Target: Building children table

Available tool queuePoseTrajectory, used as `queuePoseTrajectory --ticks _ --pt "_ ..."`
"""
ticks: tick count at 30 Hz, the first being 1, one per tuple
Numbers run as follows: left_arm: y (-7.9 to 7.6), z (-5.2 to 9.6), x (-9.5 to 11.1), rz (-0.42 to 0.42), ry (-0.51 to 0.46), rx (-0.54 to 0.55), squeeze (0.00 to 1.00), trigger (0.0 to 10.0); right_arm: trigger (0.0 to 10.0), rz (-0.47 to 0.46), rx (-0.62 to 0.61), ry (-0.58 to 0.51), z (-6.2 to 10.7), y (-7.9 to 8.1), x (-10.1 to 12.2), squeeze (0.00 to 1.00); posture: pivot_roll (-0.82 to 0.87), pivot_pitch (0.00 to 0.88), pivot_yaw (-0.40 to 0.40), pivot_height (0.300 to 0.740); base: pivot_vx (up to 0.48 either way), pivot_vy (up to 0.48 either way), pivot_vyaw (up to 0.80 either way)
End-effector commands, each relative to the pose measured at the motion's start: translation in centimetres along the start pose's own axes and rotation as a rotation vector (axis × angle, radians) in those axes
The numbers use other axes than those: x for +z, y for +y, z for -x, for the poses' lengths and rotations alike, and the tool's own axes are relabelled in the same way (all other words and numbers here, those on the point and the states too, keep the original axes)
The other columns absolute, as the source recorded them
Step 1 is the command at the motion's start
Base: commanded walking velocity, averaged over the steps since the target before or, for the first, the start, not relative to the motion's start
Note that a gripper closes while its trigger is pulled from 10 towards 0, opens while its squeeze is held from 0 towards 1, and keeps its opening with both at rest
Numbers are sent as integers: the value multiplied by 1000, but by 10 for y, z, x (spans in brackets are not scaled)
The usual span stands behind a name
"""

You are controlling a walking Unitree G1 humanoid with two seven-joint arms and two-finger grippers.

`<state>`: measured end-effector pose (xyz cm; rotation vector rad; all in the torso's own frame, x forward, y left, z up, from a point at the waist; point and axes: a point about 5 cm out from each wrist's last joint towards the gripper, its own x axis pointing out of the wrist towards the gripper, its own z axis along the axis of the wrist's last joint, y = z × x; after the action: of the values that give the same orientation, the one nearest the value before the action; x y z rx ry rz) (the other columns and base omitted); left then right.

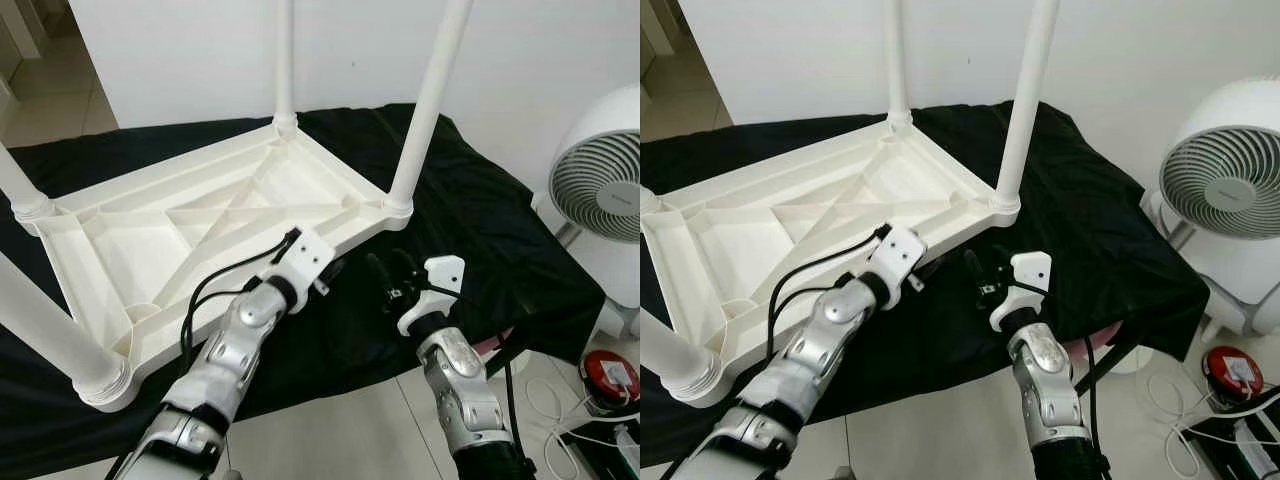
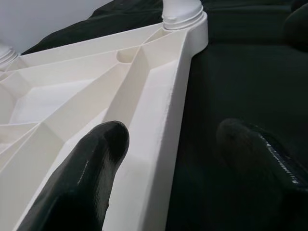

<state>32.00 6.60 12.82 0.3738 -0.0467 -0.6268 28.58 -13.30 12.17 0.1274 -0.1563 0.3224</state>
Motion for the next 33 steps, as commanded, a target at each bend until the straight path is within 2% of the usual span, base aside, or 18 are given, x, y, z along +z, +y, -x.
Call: queuePoseTrajectory --ticks 1,2,4,5,7,11,14,15,16,18,19,21,22,26,27,28,29,33 --pt "1 6 2 13 -9 -44 0 10000 10000 4 -3 14 1 0 -4 0 -8 14 -1 740 0 0 0" --pt "1 6 2 13 -9 -44 0 10000 10000 4 -3 14 1 0 -4 0 -8 14 -1 740 0 0 0" --pt "10 22 -1 9 10 -97 0 10000 10000 3 0 14 0 0 -4 0 0 14 -6 740 0 0 0" --pt "10 22 -1 9 10 -97 0 10000 10000 3 0 14 0 0 -4 0 0 14 -6 740 0 0 0" --pt "21 35 -4 0 48 -102 0 10000 10000 3 4 14 -1 0 -4 0 5 13 -8 740 0 0 0" --pt "26 40 -6 -13 68 -93 0 10000 10000 2 6 14 -1 0 -4 0 5 13 -8 740 0 0 0" --pt "40 52 -15 -22 154 -52 0 10000 10000 2 12 16 -2 1 -4 0 11 10 -11 740 0 0 0" --pt "40 52 -15 -22 154 -52 0 10000 10000 2 12 16 -2 1 -4 0 11 10 -11 740 0 0 0" --pt "46 58 -21 -15 209 -27 0 10000 10000 1 17 17 -2 1 -4 0 14 8 -15 740 0 0 0" --pt "46 58 -21 -15 209 -27 0 10000 10000 1 17 17 -2 1 -4 0 14 8 -15 740 0 0 0" --pt "49 67 -28 -11 280 -24 0 10000 10000 2 24 19 -3 2 -5 0 17 4 -25 740 0 0 0" --pt "49 67 -28 -11 280 -24 0 10000 10000 2 24 19 -3 2 -5 0 17 4 -25 740 0 0 0" --pt "47 73 -31 -16 320 -55 0 10000 10000 5 29 20 -3 1 -4 0 17 1 -27 740 0 0 0" --pt "46 76 -32 -17 333 -71 0 9569 10000 8 31 21 -4 1 -4 0 17 1 -27 740 0 0 0" --pt "44 79 -31 -22 344 -90 0 3373 10000 11 37 21 -5 1 -4 0 19 0 -34 740 0 0 0" --pt "44 79 -31 -22 344 -90 0 3373 10000 11 37 21 -5 1 -4 0 19 0 -34 740 0 0 0" --pt "43 80 -30 -22 345 -93 0 0 10000 12 38 21 -6 1 -4 0 19 0 -34 740 0 0 0" --pt "43 81 -28 -19 348 -104 0 0 10000 11 40 20 -6 1 -4 0 21 0 -38 740 0 0 0"
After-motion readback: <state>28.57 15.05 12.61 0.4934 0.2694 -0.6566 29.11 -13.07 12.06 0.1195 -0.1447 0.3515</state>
